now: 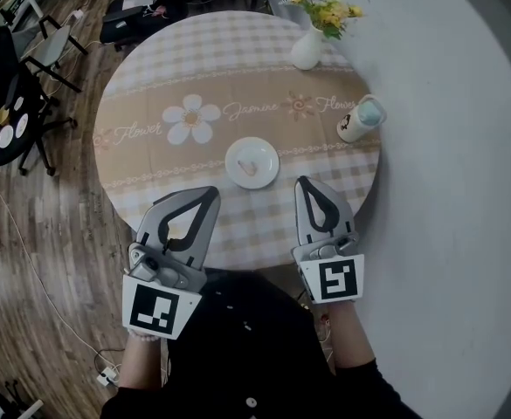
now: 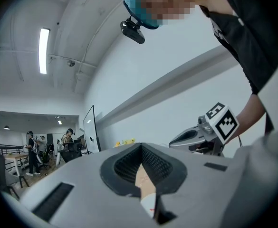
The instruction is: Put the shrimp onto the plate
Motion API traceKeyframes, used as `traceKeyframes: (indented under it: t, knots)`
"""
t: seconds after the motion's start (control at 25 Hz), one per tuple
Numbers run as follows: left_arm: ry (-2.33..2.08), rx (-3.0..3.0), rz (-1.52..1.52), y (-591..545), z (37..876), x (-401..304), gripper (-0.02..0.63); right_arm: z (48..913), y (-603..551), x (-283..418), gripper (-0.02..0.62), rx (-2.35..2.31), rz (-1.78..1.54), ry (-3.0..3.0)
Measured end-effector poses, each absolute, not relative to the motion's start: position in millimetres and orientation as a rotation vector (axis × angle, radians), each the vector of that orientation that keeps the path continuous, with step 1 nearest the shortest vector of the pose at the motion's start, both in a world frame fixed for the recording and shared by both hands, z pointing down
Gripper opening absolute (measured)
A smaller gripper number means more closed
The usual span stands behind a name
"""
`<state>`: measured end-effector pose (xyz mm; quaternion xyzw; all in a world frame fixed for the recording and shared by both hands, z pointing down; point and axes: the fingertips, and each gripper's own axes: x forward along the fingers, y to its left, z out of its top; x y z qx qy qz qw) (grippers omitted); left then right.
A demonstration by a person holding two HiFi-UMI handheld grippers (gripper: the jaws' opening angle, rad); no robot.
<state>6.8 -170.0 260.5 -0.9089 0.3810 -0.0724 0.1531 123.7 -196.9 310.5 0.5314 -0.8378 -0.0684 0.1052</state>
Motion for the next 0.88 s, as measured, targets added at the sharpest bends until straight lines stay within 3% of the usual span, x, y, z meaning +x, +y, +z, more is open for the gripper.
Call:
traceKeyframes:
  t: [0.88]
  knots:
    - [1.076,-2.595,-0.184,-175,251,14,0.000,286,-180,138,0.003,1.585,-0.295,-2.427]
